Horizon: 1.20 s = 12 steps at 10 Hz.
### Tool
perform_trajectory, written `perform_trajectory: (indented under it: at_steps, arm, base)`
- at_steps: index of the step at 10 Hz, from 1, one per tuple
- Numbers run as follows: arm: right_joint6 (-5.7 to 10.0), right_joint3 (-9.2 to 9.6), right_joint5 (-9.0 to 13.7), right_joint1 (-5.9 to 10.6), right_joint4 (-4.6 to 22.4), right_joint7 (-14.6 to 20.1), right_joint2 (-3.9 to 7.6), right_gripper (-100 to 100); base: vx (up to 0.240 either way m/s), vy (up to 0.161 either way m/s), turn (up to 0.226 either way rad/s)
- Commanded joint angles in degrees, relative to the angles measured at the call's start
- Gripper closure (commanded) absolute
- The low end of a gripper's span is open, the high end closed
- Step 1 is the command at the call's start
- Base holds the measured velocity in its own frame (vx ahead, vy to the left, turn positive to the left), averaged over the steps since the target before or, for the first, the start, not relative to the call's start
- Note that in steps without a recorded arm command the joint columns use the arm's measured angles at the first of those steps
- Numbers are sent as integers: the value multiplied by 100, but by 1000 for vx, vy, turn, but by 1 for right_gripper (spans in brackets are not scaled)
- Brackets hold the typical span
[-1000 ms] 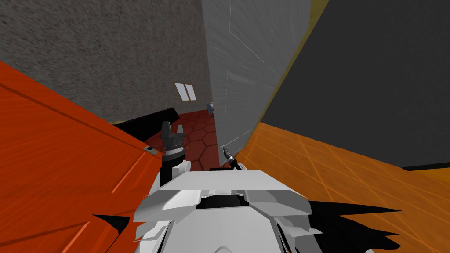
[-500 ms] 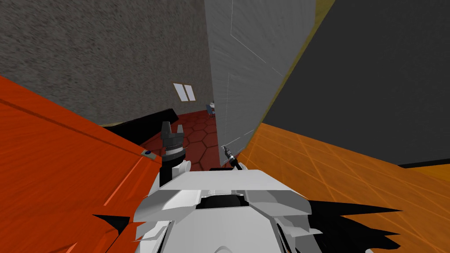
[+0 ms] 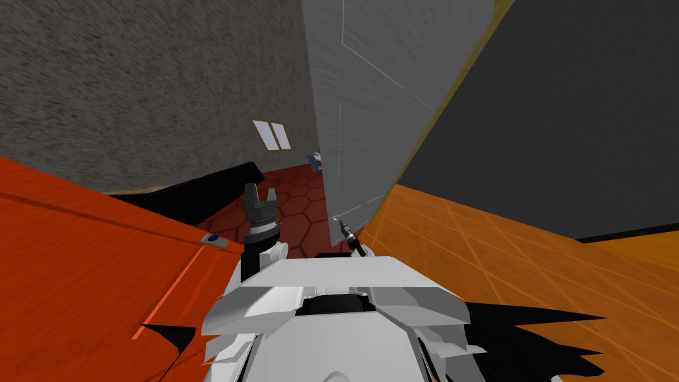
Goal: Push the door open
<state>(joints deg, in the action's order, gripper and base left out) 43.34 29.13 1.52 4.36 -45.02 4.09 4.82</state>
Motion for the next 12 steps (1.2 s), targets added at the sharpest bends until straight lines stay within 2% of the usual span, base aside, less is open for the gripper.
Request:
perform_trajectory:
  at_steps: [1,7,10,12]
  arm:
    - [-2,24,-3,-23,-25,10,5,-100]
    - [-6,96,-8,-82,-101,41,-17,-100]
    - [22,59,-4,-74,-60,17,-17,-100]
    - [49,21,1,-61,-20,-6,-33,-100]
  base:
    - [-185,-69,-18]
    - [-187,-51,-26]
    - [141,49,23]
    - [178,126,29]
